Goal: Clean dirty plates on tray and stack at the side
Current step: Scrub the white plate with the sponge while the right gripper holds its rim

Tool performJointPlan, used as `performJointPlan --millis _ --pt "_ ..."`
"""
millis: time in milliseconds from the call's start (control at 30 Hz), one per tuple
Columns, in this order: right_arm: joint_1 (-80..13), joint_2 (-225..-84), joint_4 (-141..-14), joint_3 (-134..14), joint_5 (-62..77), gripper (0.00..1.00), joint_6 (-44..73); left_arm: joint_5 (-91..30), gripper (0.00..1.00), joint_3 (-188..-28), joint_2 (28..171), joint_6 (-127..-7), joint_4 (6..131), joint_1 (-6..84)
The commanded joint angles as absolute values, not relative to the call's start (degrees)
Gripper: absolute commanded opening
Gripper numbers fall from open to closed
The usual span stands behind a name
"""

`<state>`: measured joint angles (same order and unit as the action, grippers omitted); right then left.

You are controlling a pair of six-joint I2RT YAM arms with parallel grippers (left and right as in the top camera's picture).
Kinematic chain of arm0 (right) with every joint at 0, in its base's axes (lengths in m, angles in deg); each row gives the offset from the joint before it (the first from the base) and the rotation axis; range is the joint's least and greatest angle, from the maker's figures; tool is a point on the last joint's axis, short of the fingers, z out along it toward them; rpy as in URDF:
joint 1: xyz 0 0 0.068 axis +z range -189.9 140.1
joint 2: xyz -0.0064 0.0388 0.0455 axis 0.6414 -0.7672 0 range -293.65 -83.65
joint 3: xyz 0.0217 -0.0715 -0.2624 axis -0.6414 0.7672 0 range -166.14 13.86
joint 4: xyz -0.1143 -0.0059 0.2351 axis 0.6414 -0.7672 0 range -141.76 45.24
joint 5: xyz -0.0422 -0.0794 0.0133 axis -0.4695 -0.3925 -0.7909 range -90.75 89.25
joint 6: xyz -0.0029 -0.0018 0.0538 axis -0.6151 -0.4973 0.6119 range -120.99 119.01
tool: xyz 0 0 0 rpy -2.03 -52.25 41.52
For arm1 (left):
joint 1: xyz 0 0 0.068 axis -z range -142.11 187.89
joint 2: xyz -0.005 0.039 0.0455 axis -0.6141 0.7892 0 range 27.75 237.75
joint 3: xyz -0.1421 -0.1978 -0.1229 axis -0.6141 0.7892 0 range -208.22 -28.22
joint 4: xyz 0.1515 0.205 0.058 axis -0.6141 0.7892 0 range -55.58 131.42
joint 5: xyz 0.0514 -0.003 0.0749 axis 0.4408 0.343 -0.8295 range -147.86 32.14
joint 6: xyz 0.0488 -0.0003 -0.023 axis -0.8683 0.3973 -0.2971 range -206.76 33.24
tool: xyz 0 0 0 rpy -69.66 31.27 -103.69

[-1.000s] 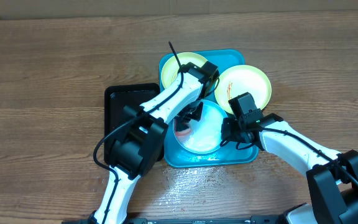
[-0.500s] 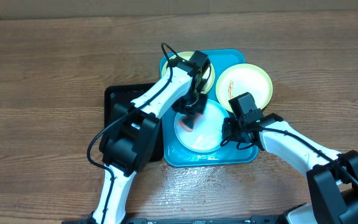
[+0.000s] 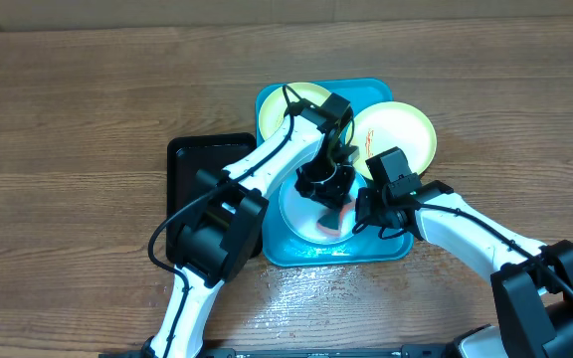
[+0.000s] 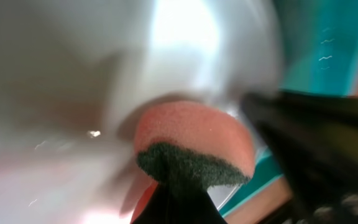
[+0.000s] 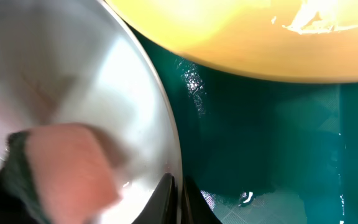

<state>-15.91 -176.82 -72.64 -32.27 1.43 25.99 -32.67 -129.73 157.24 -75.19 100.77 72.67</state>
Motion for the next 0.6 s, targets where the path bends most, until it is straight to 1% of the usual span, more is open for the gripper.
performJointPlan --millis 0,167,400,567 --pt "-16.7 -177.9 -74.3 -31.0 -2.6 0.04 24.6 -41.1 0.04 -128.7 157.8 -74.5 101.9 72.2" --pt "-16.7 -177.9 -74.3 -31.0 -2.6 0.04 24.6 -45.9 0.04 -126.2 157.8 -72.4 102.5 72.2" --pt "-16.7 -177.9 -74.4 -31.0 -2.6 0.04 24.6 -68.4 0.05 -126.2 157.8 -60.5 106.5 71.9" --pt "-16.7 -177.9 -74.4 -31.0 -2.6 0.04 24.6 -75.4 0.05 -126.2 156.7 -55.8 106.6 70.3"
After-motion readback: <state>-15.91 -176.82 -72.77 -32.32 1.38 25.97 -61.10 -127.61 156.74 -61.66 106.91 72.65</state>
